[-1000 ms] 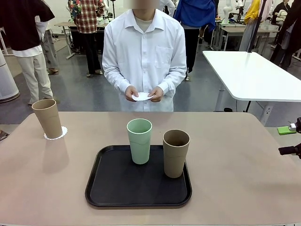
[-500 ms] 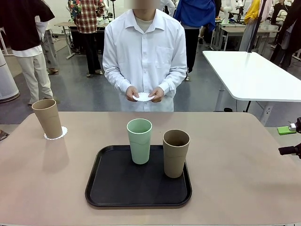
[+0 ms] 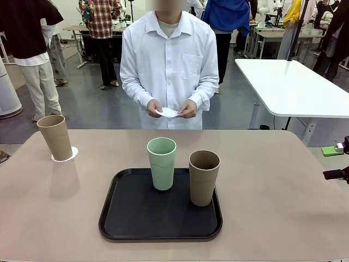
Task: Place coasters on the table and set cups on them.
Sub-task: Take one Reusable plastic cup from the Flat Tray and place it on a coaster set by the human.
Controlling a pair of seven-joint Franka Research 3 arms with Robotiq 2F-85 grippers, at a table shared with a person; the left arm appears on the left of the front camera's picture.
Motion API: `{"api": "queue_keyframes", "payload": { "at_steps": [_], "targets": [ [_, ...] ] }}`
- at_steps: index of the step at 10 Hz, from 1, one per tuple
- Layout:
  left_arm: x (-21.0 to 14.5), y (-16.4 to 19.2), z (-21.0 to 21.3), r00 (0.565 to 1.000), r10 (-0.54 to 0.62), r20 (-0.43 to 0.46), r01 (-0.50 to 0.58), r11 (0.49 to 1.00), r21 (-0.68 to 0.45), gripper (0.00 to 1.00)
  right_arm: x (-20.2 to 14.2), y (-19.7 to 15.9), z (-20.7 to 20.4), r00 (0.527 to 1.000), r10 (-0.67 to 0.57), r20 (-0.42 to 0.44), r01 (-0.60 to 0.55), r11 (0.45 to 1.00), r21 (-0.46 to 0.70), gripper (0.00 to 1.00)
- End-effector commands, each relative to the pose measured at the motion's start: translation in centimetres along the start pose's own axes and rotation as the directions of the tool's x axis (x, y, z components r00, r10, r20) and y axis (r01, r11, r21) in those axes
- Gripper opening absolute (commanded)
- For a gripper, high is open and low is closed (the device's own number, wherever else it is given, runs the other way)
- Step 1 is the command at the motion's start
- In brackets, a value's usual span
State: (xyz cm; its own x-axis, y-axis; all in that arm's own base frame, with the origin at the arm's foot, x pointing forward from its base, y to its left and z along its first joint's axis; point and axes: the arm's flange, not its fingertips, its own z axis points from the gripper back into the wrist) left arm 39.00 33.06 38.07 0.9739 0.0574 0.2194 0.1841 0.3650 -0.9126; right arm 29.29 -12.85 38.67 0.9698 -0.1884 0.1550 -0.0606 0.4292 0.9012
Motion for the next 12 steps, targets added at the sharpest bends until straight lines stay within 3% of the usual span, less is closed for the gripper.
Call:
{"api": "queue_keyframes", "payload": {
  "at_steps": [1, 12],
  "targets": [
    [-0.11, 0.35, -0.17, 1.000, 0.000, -0.002, 0.000, 1.000, -0.019, 1.00, 0.16, -0.01, -0.04, 1.000, 0.003, 0.006, -0.003, 1.000, 0.016, 1.00],
    [-0.11, 0.35, -0.17, 1.000, 0.000, -0.002, 0.000, 1.000, -0.019, 1.00, 0.16, -0.01, -0.04, 1.000, 0.003, 0.006, -0.003, 1.000, 0.016, 1.00]
  ]
}}
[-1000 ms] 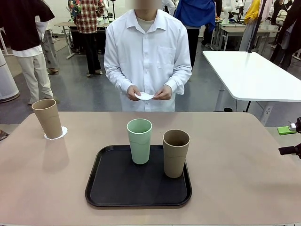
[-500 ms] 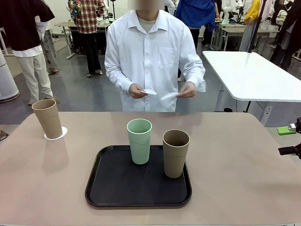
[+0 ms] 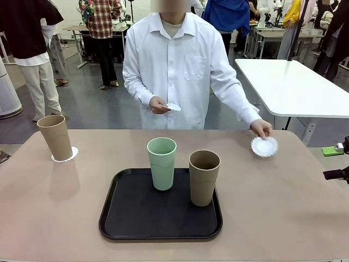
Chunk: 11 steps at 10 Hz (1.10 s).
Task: Place coasters on the table and set cups on them.
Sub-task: Take one Reusable plastic cup from the Flat Tray and place it on a coaster set by the human.
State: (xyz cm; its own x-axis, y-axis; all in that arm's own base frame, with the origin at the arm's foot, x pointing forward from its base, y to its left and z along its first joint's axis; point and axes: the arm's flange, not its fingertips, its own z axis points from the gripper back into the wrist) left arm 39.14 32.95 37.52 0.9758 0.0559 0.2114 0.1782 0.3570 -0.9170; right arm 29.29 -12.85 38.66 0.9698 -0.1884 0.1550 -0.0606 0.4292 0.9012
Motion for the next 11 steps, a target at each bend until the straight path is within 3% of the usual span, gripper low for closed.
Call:
{"api": "queue_keyframes", "payload": {
  "at_steps": [1, 11],
  "targets": [
    [-0.12, -0.15, 0.13, 1.000, -0.007, 0.003, 0.007, 1.000, -0.010, 1.00, 0.16, -0.01, -0.04, 1.000, 0.003, 0.006, -0.003, 1.000, 0.016, 1.00],
    [-0.12, -0.15, 0.13, 1.000, -0.007, 0.003, 0.007, 1.000, -0.010, 1.00, 0.16, -0.01, -0.04, 1.000, 0.003, 0.006, -0.003, 1.000, 0.016, 1.00]
  ]
}}
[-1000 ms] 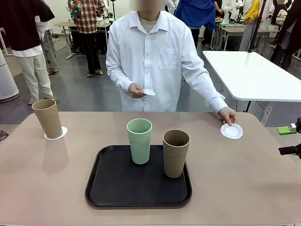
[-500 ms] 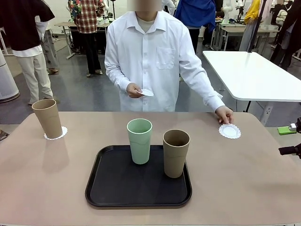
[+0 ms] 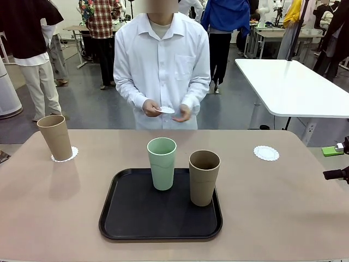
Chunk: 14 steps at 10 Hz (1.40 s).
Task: Place coasters on the table and set cups on them.
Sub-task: Take one Reusable plastic cup from the Flat Tray and place it on a coaster set by the human.
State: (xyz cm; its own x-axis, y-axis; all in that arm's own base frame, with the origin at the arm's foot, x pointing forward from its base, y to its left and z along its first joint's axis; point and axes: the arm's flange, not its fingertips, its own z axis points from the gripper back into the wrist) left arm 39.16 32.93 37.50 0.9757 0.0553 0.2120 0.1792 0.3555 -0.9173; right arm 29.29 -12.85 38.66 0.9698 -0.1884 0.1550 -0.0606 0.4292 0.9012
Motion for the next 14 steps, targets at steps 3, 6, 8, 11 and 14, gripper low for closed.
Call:
{"api": "queue_keyframes", "payload": {
  "at_steps": [3, 6, 8, 11, 14],
  "targets": [
    [-0.1, -0.2, 0.2, 1.000, -0.007, 0.003, 0.007, 1.000, -0.009, 1.00, 0.2, 0.0, 0.0, 1.000, 0.003, 0.006, -0.004, 1.000, 0.016, 1.00],
    [-0.1, -0.2, 0.2, 1.000, -0.007, 0.003, 0.007, 1.000, -0.009, 1.00, 0.2, 0.0, 0.0, 1.000, 0.003, 0.006, -0.004, 1.000, 0.016, 1.00],
    [-0.1, -0.2, 0.2, 1.000, -0.007, 0.003, 0.007, 1.000, -0.009, 1.00, 1.0, 1.3, 0.0, 0.981, 0.140, -0.135, -0.143, 0.990, -0.012, 1.00],
    [-0.1, -0.2, 0.2, 1.000, -0.007, 0.003, 0.007, 1.000, -0.009, 1.00, 6.7, 7.6, -1.7, 0.850, 0.388, -0.357, -0.472, 0.861, -0.190, 1.00],
    [-0.1, -0.2, 0.2, 1.000, -0.007, 0.003, 0.007, 1.000, -0.009, 1.00, 8.1, 15.8, -7.1, 0.634, 0.563, -0.531, -0.747, 0.623, -0.231, 1.00]
  ]
}}
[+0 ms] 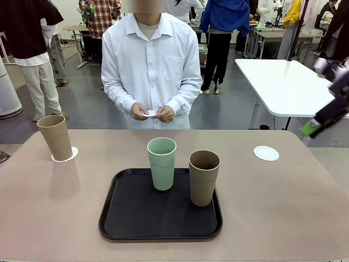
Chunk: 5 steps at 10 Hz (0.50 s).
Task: Place coasters on the table and set cups on them.
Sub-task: Take one Reusable plastic cup from the Flat Tray and place it on a coaster set by the human.
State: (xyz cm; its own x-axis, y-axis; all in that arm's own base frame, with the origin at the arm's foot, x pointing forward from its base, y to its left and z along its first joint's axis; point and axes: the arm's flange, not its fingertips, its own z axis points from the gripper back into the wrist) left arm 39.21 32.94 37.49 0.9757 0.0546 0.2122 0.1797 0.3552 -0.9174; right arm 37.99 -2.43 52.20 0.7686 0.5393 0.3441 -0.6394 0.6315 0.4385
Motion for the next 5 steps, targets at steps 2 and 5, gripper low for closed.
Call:
{"api": "queue_keyframes", "payload": {
  "at_steps": [2, 5],
  "targets": [
    [-0.2, -0.2, 0.2, 1.000, -0.006, 0.004, 0.006, 1.000, -0.009, 1.00, 3.5, 4.9, -4.3, 0.955, 0.288, -0.066, -0.294, 0.947, -0.125, 1.00],
    [-0.2, -0.2, 0.2, 1.000, -0.006, 0.004, 0.006, 1.000, -0.009, 1.00, 5.7, 8.6, -8.6, 0.906, 0.403, -0.130, -0.422, 0.886, -0.191, 1.00]
  ]
}}
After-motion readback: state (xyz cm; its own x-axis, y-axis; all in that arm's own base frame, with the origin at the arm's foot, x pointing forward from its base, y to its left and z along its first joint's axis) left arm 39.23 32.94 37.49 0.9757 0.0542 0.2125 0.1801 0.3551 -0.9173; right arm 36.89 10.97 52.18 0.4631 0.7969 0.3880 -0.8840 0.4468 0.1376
